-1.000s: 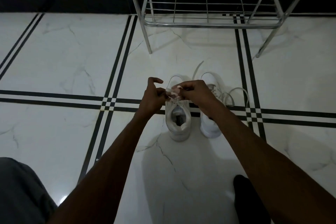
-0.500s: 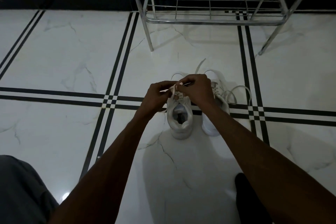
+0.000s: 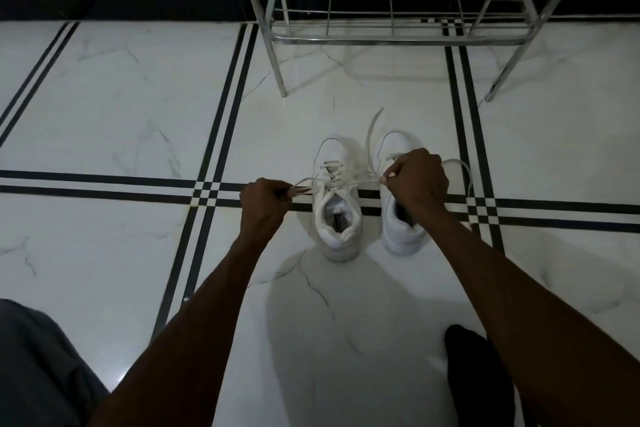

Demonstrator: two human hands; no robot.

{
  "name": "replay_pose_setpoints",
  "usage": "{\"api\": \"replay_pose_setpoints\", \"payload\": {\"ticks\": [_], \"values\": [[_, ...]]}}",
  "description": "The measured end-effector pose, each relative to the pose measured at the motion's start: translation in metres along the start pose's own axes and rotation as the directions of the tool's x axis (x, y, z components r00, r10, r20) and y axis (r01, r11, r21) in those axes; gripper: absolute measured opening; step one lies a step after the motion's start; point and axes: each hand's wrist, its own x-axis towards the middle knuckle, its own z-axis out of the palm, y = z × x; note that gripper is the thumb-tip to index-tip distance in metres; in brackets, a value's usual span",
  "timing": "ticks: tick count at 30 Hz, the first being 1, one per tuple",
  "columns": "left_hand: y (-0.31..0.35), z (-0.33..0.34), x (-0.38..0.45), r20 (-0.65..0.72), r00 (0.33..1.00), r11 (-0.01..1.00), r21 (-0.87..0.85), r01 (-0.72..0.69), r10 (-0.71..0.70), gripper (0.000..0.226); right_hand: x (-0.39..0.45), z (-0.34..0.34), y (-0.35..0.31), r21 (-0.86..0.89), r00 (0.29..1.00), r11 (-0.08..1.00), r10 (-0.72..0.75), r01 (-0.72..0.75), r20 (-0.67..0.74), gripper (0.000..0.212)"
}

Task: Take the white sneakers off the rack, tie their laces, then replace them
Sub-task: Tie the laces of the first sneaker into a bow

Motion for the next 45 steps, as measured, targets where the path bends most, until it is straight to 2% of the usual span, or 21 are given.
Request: {"api": "replay_pose_setpoints", "payload": {"ticks": [6,9,11,13,15,17,19,21,23,26,30,33,35,40,43,45], "values": [[-0.003,0.000,0.000,-0.053,0.997,0.998,0.021,-0.053,0.054,0.011,0.000,0.000,-0.004,-0.082,1.000,0.996,-0.019,0.019,-0.003,0.011],[0.003,0.003,-0.004,-0.048,0.998,0.998,-0.059,0.033,-0.035,0.012,-0.003,0.000,-0.006,-0.086,0.997,0.994,-0.071,0.070,-0.009,0.004],[0.009,0.005,-0.006,-0.013,0.994,0.977,-0.185,0.103,-0.107,0.014,-0.003,-0.001,-0.004,-0.094,0.993,0.988,-0.121,0.120,-0.004,0.007],[0.011,0.003,-0.006,0.071,0.979,0.896,-0.394,0.205,-0.192,0.019,-0.001,-0.005,-0.004,-0.086,0.986,0.983,-0.163,0.165,0.027,0.008],[0.010,0.000,-0.007,0.165,0.946,0.724,-0.611,0.321,-0.280,0.024,0.000,-0.010,-0.007,-0.082,0.977,0.975,-0.202,0.207,0.065,0.010],[0.007,0.000,-0.009,0.217,0.931,0.609,-0.708,0.357,-0.293,0.026,-0.001,-0.015,-0.011,-0.061,0.963,0.965,-0.247,0.255,0.108,0.012],[0.004,0.000,-0.012,0.219,0.939,0.578,-0.743,0.336,-0.265,0.024,-0.003,-0.016,-0.012,-0.028,0.941,0.954,-0.288,0.297,0.179,0.015],[0.001,-0.002,-0.012,0.189,0.949,0.605,-0.735,0.307,-0.253,0.022,-0.002,-0.016,-0.011,-0.033,0.926,0.948,-0.301,0.316,0.227,0.017],[-0.002,-0.005,-0.011,0.155,0.958,0.675,-0.682,0.282,-0.243,0.021,-0.002,-0.016,-0.008,-0.058,0.922,0.944,-0.303,0.325,0.242,0.017],[-0.006,-0.011,-0.008,0.110,0.978,0.816,-0.539,0.210,-0.179,0.016,-0.003,-0.014,-0.002,-0.102,0.923,0.935,-0.312,0.341,0.223,0.020],[-0.008,-0.014,-0.005,0.106,0.988,0.908,-0.392,0.147,-0.115,0.019,0.002,0.001,0.005,-0.156,0.932,0.928,-0.307,0.338,0.195,0.021],[-0.014,-0.016,-0.002,0.087,0.995,0.977,-0.204,0.065,-0.048,0.019,0.005,0.009,0.008,-0.187,0.929,0.921,-0.300,0.341,0.215,0.024],[-0.016,-0.016,-0.001,0.077,0.997,0.992,-0.126,0.012,-0.003,0.017,0.006,0.013,0.009,-0.199,0.927,0.915,-0.308,0.350,0.212,0.023],[-0.013,-0.009,0.000,0.147,0.988,0.980,-0.187,0.072,-0.044,0.027,0.000,0.005,0.000,-0.331,0.909,0.847,-0.389,0.417,0.149,0.024],[-0.001,-0.004,0.000,0.200,0.979,0.985,-0.172,-0.005,0.040,0.050,-0.002,0.001,-0.012,-0.182,0.856,0.839,-0.482,0.512,0.187,0.046],[0.014,0.003,0.000,0.226,0.964,0.978,-0.184,-0.099,0.140,0.054,-0.004,0.007,-0.015,-0.009,0.817,0.848,-0.508,0.530,0.275,0.047]]}}
